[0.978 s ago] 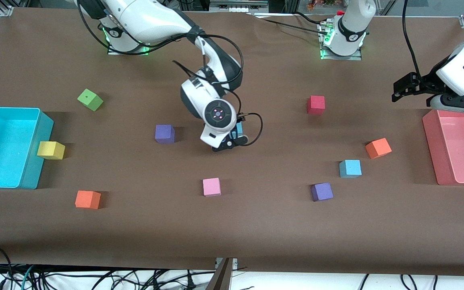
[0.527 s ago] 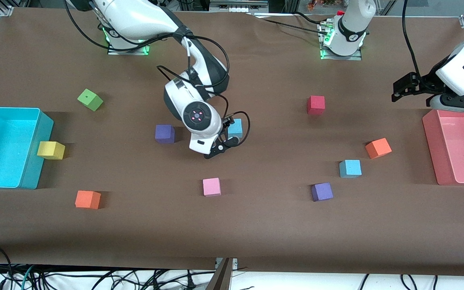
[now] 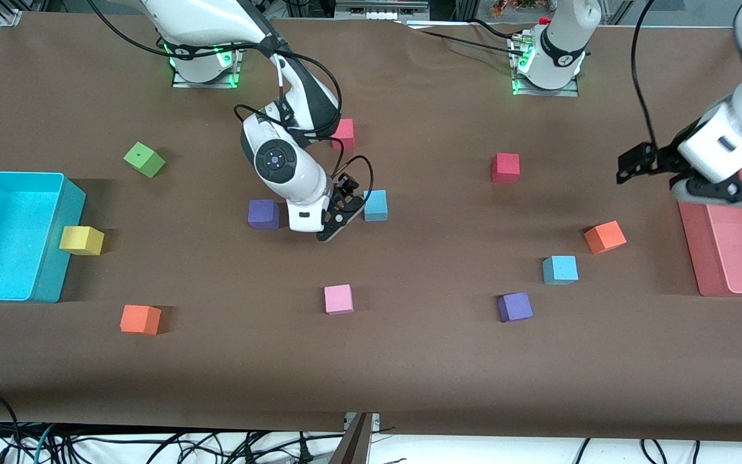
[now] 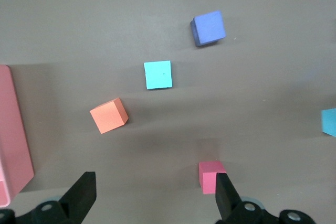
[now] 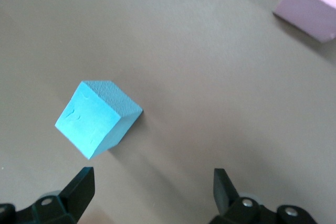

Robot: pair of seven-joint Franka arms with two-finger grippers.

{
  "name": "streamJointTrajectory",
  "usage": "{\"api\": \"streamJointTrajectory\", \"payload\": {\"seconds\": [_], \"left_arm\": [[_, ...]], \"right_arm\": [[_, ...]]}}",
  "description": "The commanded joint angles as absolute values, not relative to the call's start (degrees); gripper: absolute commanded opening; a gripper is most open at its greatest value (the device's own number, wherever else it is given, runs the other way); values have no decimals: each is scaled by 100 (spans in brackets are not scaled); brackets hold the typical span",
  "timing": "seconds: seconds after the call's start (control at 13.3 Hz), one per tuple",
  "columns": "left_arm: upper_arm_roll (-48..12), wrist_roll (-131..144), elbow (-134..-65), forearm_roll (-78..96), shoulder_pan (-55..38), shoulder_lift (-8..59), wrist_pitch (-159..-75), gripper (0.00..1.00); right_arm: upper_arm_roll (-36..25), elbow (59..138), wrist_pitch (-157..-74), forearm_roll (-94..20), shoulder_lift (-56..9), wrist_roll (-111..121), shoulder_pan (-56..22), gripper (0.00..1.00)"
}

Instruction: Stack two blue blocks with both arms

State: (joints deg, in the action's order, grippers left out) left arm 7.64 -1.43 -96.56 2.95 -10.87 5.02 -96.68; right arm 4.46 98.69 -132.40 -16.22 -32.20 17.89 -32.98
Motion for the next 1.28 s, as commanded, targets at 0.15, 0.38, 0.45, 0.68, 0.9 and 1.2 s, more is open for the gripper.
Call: {"api": "streamJointTrajectory", "payload": {"seconds": [0.15, 0.38, 0.45, 0.68, 0.9, 1.2], "left_arm": [[774, -184, -10035, 272, -1090, 930, -10298, 100], [773, -228, -10556, 281, -1152, 1238, -10950, 100], [773, -229, -10573, 281, -1151, 1422, -11116, 100], [773, -229, -10993, 281, -1151, 1809, -12422, 100], [773, -229, -10995, 281, -1151, 2231, -12980, 100], [773, -237, -10986, 281, -1169, 2706, -13727, 100]], "right_arm": [[816, 10643, -13948, -2906, -2786, 3801, -2823, 100], [940, 10950, -13931, -3688, -2568, 4988, -2550, 100], [1019, 11047, -13887, -3813, -2471, 5540, -2418, 100], [1090, 11408, -13913, -4759, -2425, 6779, -2312, 100], [1090, 11443, -13878, -6323, -2653, 8475, -2312, 100], [1090, 11443, -13825, -7222, -2935, 9929, -2312, 100]]}}
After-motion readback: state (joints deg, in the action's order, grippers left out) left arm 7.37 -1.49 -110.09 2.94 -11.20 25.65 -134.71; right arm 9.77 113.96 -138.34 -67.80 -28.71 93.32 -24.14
